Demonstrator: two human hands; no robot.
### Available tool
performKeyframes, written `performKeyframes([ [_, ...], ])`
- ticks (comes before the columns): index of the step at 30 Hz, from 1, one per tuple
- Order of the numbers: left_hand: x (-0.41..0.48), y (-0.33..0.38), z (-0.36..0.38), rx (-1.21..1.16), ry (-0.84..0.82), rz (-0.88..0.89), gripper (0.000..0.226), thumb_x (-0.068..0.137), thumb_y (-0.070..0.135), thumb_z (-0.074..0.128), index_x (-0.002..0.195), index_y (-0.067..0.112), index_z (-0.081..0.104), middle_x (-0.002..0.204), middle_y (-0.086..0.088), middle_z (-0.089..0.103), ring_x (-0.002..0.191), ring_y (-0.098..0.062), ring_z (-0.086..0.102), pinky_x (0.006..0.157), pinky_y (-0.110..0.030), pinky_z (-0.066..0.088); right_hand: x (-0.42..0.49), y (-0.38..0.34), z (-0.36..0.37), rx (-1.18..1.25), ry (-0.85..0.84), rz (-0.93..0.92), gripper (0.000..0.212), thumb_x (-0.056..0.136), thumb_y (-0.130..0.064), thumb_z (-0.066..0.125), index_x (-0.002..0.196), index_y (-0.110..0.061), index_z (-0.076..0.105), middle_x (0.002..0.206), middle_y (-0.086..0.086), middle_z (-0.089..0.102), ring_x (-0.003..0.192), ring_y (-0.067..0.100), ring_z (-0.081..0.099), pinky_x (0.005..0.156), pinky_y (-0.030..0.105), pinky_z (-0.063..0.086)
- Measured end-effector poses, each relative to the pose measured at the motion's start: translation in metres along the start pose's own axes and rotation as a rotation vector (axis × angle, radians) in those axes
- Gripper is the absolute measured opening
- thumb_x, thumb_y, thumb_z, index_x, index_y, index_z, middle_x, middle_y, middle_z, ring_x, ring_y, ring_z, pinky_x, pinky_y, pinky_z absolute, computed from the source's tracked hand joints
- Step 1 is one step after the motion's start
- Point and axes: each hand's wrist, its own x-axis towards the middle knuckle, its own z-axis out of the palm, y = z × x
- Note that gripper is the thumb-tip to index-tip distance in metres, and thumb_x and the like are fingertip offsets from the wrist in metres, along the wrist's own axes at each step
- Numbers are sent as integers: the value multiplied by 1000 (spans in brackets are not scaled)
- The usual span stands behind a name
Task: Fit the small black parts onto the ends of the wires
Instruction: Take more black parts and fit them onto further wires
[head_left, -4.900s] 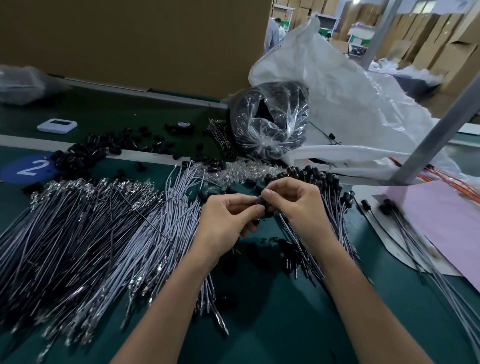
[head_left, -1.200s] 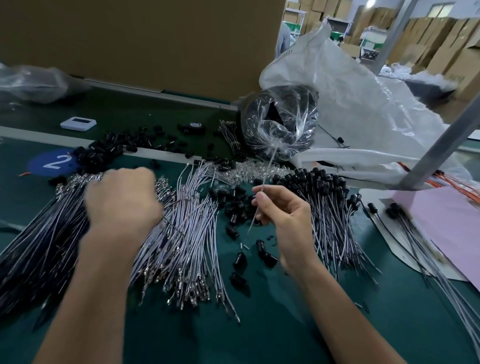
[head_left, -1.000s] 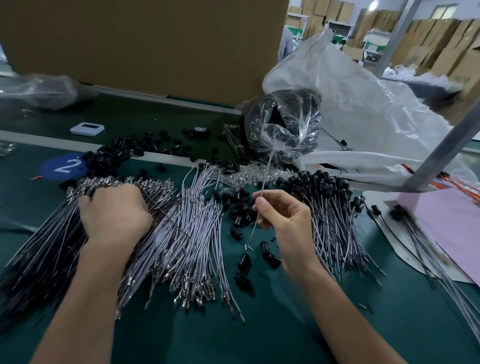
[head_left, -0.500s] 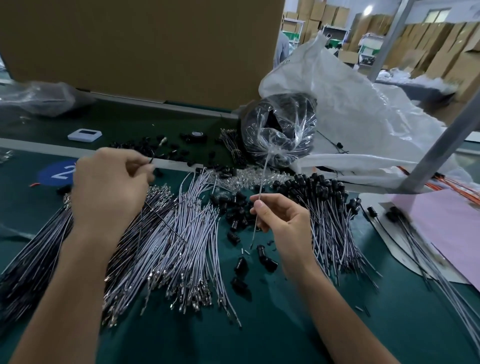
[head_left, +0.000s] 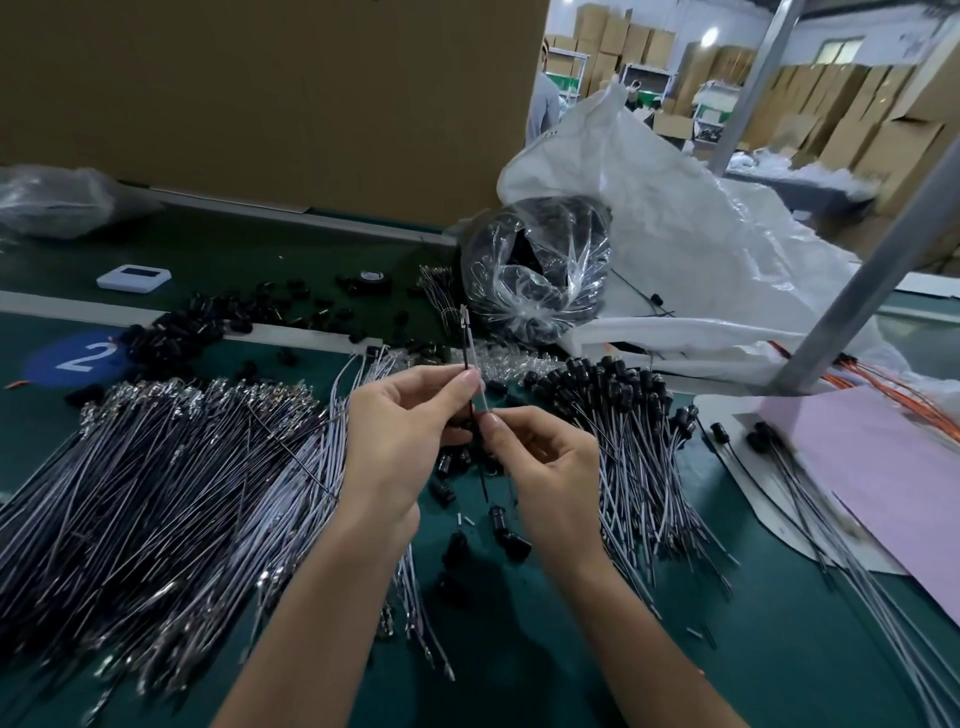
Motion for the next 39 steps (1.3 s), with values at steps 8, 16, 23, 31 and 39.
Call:
performKeyframes([
  [8, 6, -5, -5, -214, 29, -98, 20, 88, 1, 66, 105, 12, 67, 68, -4, 71, 54, -9, 62, 48, -17, 50, 6, -1, -5, 13, 92, -14, 10, 89, -11, 70, 88, -19, 76, 80, 0, 74, 76, 24, 68, 70, 35, 55],
  [16, 10, -17, -4, -373, -113, -167, 21, 94, -4, 49, 96, 0, 70, 87, -15, 76, 80, -19, 75, 60, -20, 57, 9, 0, -7, 58, 65, -49, 15, 85, -6, 72, 90, -20, 75, 87, 1, 76, 85, 21, 71, 78, 31, 57],
  [23, 1, -27, 6, -11, -230, -71, 10, 85, 11, 71, 84, 17, 79, 79, -10, 76, 60, -16, 70, 49, -18, 50, 11, 0, -10, 127, 153, -43, 17, 83, -6, 73, 88, -21, 78, 95, 11, 73, 88, 24, 72, 76, 31, 57],
  [31, 3, -33, 10, 370, -279, 117, 28, 87, 13, 72, 68, 33, 75, 59, -4, 69, 45, -10, 47, 44, -22, 37, 11, 2, -11, 151, 125, 114, 7, 86, -8, 71, 86, -11, 77, 85, 11, 74, 83, 31, 70, 74, 41, 57],
  [39, 5, -36, 8, 348, -295, 73, 18, 89, 12, 70, 73, 19, 76, 55, 6, 66, 44, 1, 50, 45, -13, 38, 11, 0, -11, 189, 36, 175, 8, 88, -8, 69, 85, -8, 76, 82, 15, 74, 79, 28, 70, 73, 39, 57],
])
